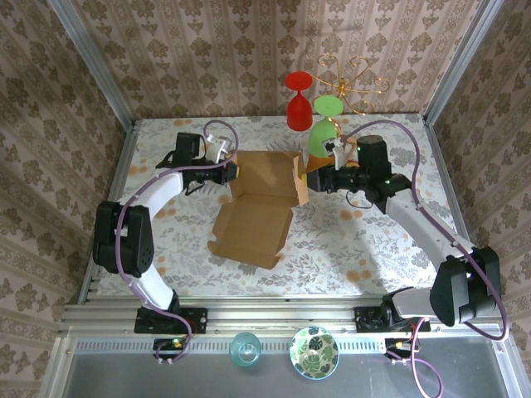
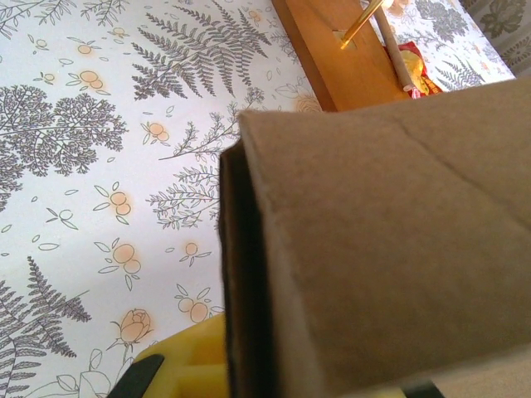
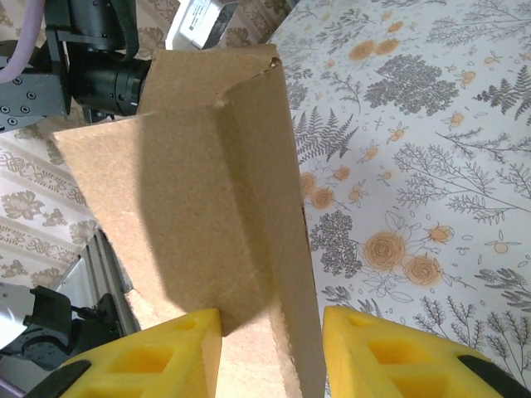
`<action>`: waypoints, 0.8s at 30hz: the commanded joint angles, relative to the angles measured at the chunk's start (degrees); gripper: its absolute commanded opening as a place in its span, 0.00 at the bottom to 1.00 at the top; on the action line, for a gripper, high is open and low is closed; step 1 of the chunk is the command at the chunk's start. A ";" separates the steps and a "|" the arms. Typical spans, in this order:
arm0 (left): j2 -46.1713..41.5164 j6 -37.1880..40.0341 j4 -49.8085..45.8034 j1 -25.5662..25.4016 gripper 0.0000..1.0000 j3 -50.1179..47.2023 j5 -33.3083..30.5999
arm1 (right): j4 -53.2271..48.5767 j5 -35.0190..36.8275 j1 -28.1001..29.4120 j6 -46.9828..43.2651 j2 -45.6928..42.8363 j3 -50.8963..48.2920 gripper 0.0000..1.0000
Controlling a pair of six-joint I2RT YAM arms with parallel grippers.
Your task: Fold the paper box
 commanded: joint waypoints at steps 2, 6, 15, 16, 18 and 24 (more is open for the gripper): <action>0.05 0.79 -1.03 -0.04 0.00 1.93 1.94 | -2.12 1.94 1.36 -1.44 0.97 2.28 0.39; -0.39 0.75 -1.14 -0.09 0.00 1.72 1.67 | -2.76 4.02 2.21 -2.14 1.82 3.30 0.40; -1.39 0.63 -1.20 -0.31 0.00 1.06 0.60 | -4.71 8.08 4.38 -3.43 2.55 5.50 0.43; -1.49 0.50 -1.17 -0.41 0.00 1.01 0.54 | -5.45 9.22 4.77 -3.91 2.55 5.83 0.44; -1.70 0.40 -1.21 -0.41 0.00 0.95 0.47 | -7.05 11.75 5.59 -4.95 3.74 6.62 0.44; -2.33 0.09 -1.15 -0.66 0.00 0.33 0.14 | -8.69 18.35 7.28 -6.48 5.04 7.56 0.46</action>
